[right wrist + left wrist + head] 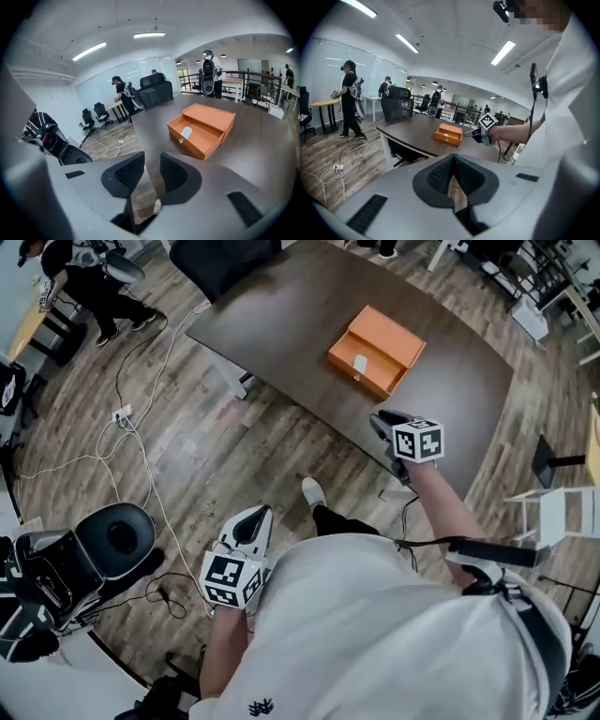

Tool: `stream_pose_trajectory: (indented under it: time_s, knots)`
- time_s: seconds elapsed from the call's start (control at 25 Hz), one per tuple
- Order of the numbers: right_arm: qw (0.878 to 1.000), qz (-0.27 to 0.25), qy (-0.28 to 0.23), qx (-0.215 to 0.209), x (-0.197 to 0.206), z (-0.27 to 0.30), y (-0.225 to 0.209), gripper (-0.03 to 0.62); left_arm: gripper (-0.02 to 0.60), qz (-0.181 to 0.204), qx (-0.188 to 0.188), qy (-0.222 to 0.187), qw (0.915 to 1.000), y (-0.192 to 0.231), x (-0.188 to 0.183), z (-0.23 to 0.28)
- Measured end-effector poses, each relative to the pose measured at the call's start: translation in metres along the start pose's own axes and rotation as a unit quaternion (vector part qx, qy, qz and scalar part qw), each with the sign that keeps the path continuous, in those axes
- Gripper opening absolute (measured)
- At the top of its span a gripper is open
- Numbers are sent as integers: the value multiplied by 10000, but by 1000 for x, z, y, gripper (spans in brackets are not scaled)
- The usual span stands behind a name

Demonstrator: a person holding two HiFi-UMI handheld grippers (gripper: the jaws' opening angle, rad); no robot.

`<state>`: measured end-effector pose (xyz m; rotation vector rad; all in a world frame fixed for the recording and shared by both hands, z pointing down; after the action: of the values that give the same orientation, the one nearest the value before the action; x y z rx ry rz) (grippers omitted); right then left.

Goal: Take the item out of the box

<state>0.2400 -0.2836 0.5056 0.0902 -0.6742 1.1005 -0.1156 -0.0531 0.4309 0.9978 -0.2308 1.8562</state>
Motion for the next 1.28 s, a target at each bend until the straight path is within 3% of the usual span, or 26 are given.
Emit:
stream_pose_trajectory:
  time_s: [0.4, 0.6, 0.88, 1.04, 1.28]
  knots:
    - [9973, 617, 399, 20, -114, 100, -104, 141, 9, -159, -253, 277, 9992, 56, -85, 72]
    - [9939, 828, 733, -2, -117, 144, -130, 167, 9, -263, -368, 289, 9986, 64, -78, 92]
    - [9828, 1302, 1298, 170, -136, 176, -152, 181, 9, -359, -375, 423, 9978, 83, -108, 99]
    - [9782, 1324, 1572, 285, -131, 194, -156, 184, 8, -435, -415, 461, 9971, 90, -104, 98]
    - [9740, 1492, 1685, 252, -135, 212, -161, 193, 9, -574, -503, 496, 9959, 108, -107, 93]
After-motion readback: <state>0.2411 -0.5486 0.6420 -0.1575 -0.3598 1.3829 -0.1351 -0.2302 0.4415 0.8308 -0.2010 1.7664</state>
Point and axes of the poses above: the fingertips, and each gripper's own axes: z forward along the fingers, y to its left, x out of its underside, the point moved 10 cm from there along -z, backward along the fingers, and after that the axes turned 14 degrees about y, right-handed, at the moved point
